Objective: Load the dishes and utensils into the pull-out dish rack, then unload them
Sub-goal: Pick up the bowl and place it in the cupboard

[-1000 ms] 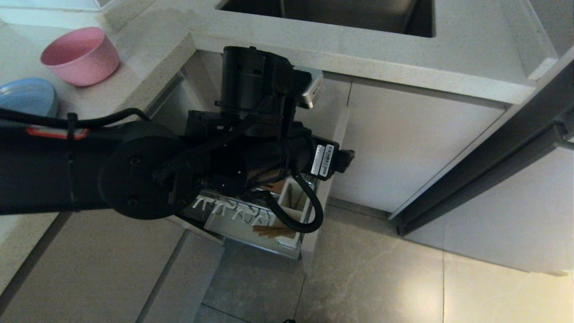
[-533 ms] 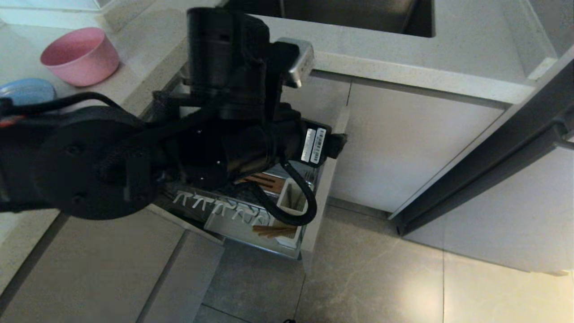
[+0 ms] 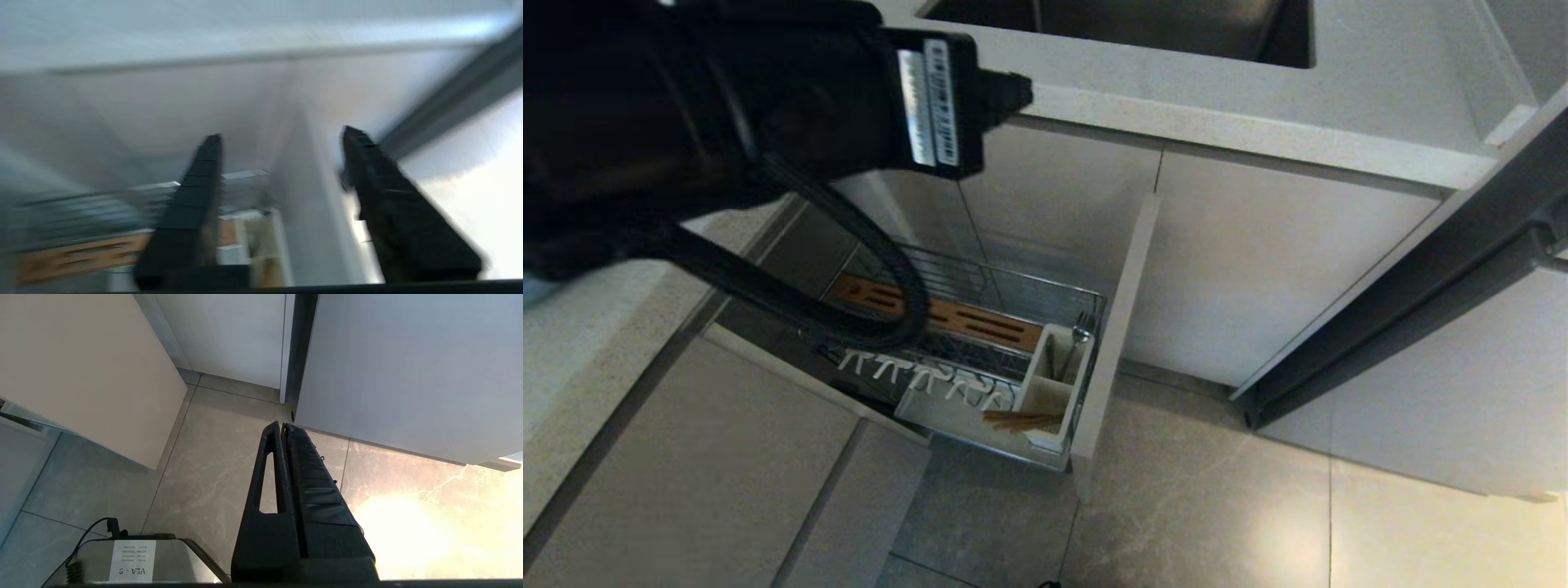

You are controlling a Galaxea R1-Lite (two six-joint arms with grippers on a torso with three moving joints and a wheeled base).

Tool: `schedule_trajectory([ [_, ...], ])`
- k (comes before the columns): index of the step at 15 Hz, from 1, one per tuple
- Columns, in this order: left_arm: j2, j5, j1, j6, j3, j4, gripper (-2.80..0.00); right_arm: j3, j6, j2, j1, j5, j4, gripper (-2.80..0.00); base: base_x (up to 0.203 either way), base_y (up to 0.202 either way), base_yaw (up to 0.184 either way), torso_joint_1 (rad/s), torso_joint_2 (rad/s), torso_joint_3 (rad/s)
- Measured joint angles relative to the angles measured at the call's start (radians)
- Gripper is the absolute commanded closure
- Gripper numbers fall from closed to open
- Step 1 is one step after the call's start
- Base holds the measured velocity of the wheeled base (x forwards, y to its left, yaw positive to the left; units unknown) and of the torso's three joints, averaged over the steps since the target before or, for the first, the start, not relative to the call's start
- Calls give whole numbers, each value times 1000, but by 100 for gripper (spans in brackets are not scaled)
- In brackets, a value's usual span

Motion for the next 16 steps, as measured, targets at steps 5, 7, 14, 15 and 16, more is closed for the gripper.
schedule_trajectory([
  [5,-166,11,174,64,56,1,0,0,0,0,0,0,0,0,0,0,0,0,0,0],
  [7,-225,-19,304,72,91,1,0,0,0,0,0,0,0,0,0,0,0,0,0,0],
  [14,-524,-296,867,72,351,12,0,0,0,0,0,0,0,0,0,0,0,0,0,0],
  [15,-571,-331,910,68,406,13,0,0,0,0,0,0,0,0,0,0,0,0,0,0],
  [16,-617,-348,938,62,462,15,0,0,0,0,0,0,0,0,0,0,0,0,0,0],
])
